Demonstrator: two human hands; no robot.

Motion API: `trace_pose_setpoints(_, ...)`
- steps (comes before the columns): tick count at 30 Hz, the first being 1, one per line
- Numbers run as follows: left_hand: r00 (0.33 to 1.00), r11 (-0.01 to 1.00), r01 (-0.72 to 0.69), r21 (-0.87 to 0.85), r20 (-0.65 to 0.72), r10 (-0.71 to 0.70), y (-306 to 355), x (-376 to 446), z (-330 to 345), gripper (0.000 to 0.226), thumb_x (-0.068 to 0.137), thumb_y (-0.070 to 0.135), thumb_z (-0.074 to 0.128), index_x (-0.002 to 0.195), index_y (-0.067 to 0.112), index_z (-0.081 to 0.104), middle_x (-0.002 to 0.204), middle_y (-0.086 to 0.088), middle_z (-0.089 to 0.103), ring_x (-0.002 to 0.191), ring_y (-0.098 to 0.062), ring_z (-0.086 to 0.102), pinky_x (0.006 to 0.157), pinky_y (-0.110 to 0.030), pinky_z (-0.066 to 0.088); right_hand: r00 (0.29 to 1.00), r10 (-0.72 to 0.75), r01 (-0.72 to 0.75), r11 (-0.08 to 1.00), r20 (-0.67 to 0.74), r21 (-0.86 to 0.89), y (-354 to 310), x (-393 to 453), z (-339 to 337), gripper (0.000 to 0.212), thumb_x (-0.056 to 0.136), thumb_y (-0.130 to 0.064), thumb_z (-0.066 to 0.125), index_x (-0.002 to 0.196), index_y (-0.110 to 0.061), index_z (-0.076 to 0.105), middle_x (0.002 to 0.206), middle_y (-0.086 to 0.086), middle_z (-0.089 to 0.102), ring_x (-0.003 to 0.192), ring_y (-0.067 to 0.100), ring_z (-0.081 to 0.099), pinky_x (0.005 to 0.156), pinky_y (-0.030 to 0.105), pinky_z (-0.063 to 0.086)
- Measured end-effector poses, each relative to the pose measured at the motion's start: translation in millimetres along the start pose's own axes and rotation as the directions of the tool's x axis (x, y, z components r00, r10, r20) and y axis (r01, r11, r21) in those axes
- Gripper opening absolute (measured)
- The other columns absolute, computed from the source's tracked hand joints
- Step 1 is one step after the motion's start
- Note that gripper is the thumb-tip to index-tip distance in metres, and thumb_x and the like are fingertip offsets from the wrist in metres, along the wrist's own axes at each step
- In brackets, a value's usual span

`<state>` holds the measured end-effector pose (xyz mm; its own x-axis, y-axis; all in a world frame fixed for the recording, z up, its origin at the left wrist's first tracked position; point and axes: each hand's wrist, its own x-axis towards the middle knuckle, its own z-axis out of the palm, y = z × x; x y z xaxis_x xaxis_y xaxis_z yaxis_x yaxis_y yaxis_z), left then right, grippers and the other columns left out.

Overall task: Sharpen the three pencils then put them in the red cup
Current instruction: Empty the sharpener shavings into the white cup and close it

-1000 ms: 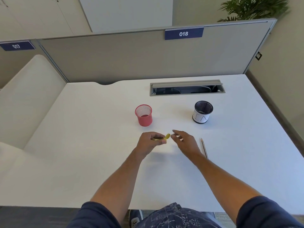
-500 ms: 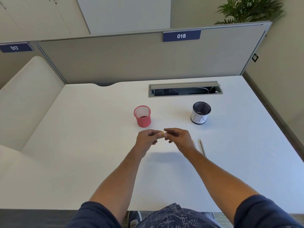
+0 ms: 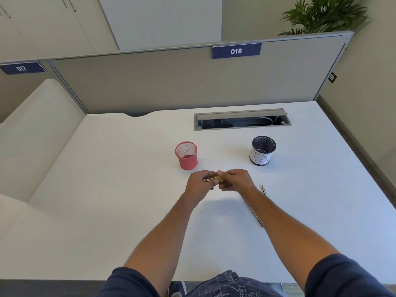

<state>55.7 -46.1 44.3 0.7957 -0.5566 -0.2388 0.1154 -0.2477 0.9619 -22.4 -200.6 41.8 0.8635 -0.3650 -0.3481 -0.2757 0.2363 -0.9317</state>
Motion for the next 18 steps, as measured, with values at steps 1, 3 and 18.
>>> trace_pose_setpoints(1, 1.000, 1.000, -0.007, 0.002, -0.011, 0.007, 1, 2, 1, 0.020, 0.087, 0.004, 0.076, 0.106, 0.009, 0.077, 0.094, -0.005, 0.078, 0.078, -0.013, 0.070, 0.071, -0.023, 0.056, 1.000, 0.001, -0.001, 1.000, 0.000, 0.010, -2, 2, -2, 0.032, 0.088, -0.026, 0.079, 0.088, 0.005, 0.075, 0.078, 0.020, 0.073, 0.071, 0.029, 0.071, 0.067, 0.033, 0.061)
trace_pose_setpoints(3, 0.999, 1.000, -0.019, 0.002, -0.026, 0.019, 4, 9, 5, 0.019, 0.085, 0.007, 0.079, 0.104, 0.007, 0.078, 0.093, -0.006, 0.079, 0.078, -0.014, 0.071, 0.073, -0.026, 0.058, 1.000, -0.010, 0.010, 0.999, -0.007, 0.030, -7, 4, -8, 0.028, 0.088, -0.024, 0.079, 0.088, 0.004, 0.076, 0.079, 0.019, 0.073, 0.071, 0.028, 0.070, 0.068, 0.033, 0.061)
trace_pose_setpoints(18, 0.990, 0.949, -0.139, 0.282, 0.049, 0.130, 66, 97, 71, 0.024, 0.085, 0.018, 0.081, 0.109, 0.014, 0.079, 0.095, 0.001, 0.075, 0.080, -0.013, 0.066, 0.072, -0.020, 0.050, 0.972, -0.114, 0.124, 0.992, -0.206, 0.033, -54, 42, -84, 0.020, 0.095, -0.015, 0.070, 0.107, 0.000, 0.075, 0.087, 0.014, 0.075, 0.077, 0.020, 0.071, 0.077, 0.027, 0.060)
